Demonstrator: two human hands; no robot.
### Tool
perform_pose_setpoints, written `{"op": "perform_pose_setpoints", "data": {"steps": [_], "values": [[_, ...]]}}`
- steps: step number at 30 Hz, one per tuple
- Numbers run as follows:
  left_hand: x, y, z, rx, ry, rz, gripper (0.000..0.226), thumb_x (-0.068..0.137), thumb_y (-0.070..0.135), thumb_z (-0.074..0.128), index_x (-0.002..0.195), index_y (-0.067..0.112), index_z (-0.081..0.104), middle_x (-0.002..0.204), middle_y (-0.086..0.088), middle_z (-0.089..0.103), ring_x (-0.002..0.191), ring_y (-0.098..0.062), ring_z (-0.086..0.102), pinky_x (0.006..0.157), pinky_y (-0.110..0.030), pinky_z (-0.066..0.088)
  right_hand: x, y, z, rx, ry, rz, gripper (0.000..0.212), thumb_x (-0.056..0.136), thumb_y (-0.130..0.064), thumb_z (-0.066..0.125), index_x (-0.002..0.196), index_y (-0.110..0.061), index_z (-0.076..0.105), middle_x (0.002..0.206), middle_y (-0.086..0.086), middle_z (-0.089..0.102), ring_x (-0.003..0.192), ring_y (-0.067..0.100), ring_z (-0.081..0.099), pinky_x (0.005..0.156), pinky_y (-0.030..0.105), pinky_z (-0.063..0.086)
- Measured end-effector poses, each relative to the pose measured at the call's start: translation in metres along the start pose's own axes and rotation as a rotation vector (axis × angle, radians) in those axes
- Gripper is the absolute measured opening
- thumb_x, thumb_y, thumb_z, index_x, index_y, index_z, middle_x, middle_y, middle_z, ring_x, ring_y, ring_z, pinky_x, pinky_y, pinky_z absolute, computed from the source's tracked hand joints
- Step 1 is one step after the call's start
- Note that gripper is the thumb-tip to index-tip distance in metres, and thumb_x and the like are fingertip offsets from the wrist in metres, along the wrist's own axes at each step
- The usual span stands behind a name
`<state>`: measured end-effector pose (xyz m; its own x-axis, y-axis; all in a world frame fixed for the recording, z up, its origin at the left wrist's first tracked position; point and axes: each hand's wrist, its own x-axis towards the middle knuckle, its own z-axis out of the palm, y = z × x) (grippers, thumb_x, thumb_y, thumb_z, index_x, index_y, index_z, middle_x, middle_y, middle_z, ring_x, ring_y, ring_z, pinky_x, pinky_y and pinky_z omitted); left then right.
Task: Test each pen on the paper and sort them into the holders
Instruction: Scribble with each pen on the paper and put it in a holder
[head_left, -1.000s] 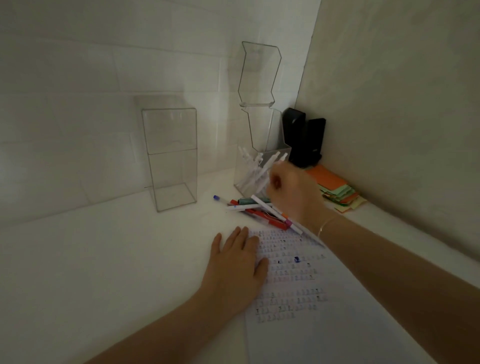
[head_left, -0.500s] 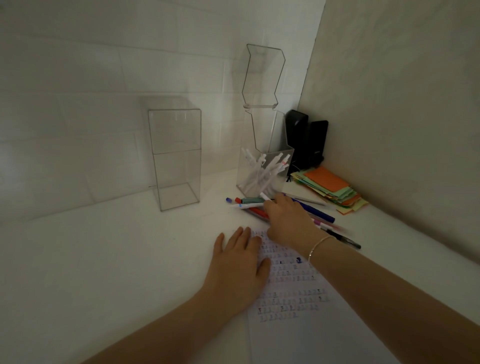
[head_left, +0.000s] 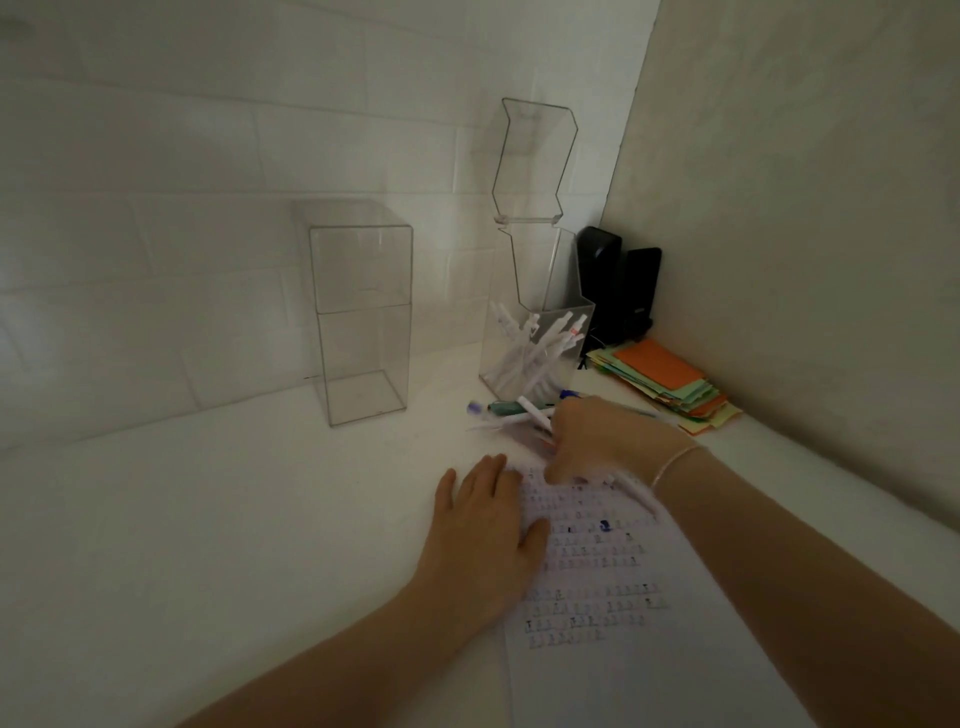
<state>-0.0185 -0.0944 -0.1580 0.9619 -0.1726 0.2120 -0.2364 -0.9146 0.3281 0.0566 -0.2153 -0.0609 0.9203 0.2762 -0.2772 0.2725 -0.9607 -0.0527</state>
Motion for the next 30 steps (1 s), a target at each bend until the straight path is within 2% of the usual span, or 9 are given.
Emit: {"op": "perform_pose_setpoints", "data": {"steps": [3,5,7,12,16,18,21,26,30], "values": [[0.001,0.001,-0.003,-0.09,0.112,0.008,0.068,0.087,0.064,0.018,0.136,0.021,0.038,0.151,0.005,0.024,0.141,-0.009,0.011,0.117,-0.038,-0.001,-0.018,0.014,-0.018,0.534,-0.052,-0.052,0.015,0.08,-0.007,0.065,0.071,-0.009,0.054,0.07,0.015,0.066,0.061,0.022,0.061,0.056,0.025,0.051],[0.0,0.004,-0.005,-0.184,0.228,0.07,0.07,0.085,0.067,0.017,0.132,0.022,0.043,0.142,0.008,0.037,0.135,-0.006,0.025,0.116,-0.037,0.011,-0.028,0.019,-0.02,0.982,-0.085,-0.171,0.024,0.083,-0.001,0.062,0.062,-0.012,0.057,0.072,0.018,0.066,0.065,0.026,0.062,0.063,0.031,0.054],[-0.001,0.006,-0.007,-0.307,0.291,0.127,0.061,0.087,0.063,0.025,0.129,0.024,0.045,0.125,0.013,0.048,0.117,-0.002,0.039,0.107,-0.028,0.024,-0.034,0.018,-0.011,1.174,-0.066,-0.245,0.03,0.086,-0.006,0.062,0.058,-0.013,0.059,0.069,0.018,0.063,0.059,0.025,0.059,0.057,0.03,0.051],[-0.003,0.007,-0.008,-0.521,0.239,0.194,0.044,0.091,0.056,0.029,0.103,0.023,0.055,0.089,0.008,0.06,0.079,-0.009,0.054,0.073,-0.028,0.045,-0.036,0.007,0.014,1.103,0.151,-0.219,0.02,0.085,-0.016,0.068,0.071,-0.005,0.06,0.062,0.016,0.062,0.051,0.022,0.053,0.047,0.026,0.042],[-0.002,0.004,-0.007,-0.571,0.209,0.202,0.047,0.09,0.063,0.024,0.092,0.027,0.054,0.078,0.007,0.061,0.071,-0.009,0.058,0.066,-0.029,0.048,-0.044,0.003,0.022,1.116,0.19,-0.226,0.019,0.081,-0.014,0.072,0.069,-0.001,0.065,0.064,0.019,0.065,0.054,0.023,0.06,0.05,0.024,0.049],[-0.002,0.005,-0.008,-0.565,0.181,0.225,0.041,0.088,0.063,0.021,0.079,0.033,0.048,0.066,0.01,0.053,0.06,-0.006,0.051,0.058,-0.021,0.04,-0.05,0.005,0.021,1.126,0.168,-0.205,0.022,0.081,-0.015,0.072,0.074,0.005,0.067,0.066,0.018,0.068,0.058,0.026,0.064,0.053,0.025,0.053],[-0.005,0.009,-0.01,-0.596,0.114,0.259,0.035,0.091,0.057,0.023,0.073,0.035,0.043,0.058,0.011,0.044,0.055,-0.005,0.044,0.055,-0.014,0.03,-0.06,0.01,0.017,1.177,0.095,-0.186,0.023,0.082,-0.015,0.07,0.08,0.008,0.067,0.069,0.017,0.07,0.059,0.023,0.068,0.054,0.025,0.056],[-0.01,0.012,-0.016,-0.705,0.065,0.27,0.037,0.098,0.046,0.028,0.066,0.032,0.041,0.056,0.012,0.042,0.054,-0.003,0.042,0.056,-0.014,0.033,-0.072,0.02,0.021,1.327,0.084,-0.194,0.018,0.081,-0.016,0.066,0.079,0.0,0.072,0.074,0.021,0.071,0.061,0.025,0.07,0.055,0.027,0.057],[-0.008,0.008,-0.023,-0.8,0.111,0.156,0.037,0.091,0.043,0.033,0.062,0.02,0.036,0.056,0.011,0.037,0.052,-0.001,0.035,0.054,-0.015,0.03,-0.086,0.049,0.015,1.649,0.264,-0.154,0.018,0.077,-0.015,0.062,0.07,-0.004,0.074,0.07,0.017,0.072,0.053,0.02,0.069,0.049,0.023,0.056]]}}
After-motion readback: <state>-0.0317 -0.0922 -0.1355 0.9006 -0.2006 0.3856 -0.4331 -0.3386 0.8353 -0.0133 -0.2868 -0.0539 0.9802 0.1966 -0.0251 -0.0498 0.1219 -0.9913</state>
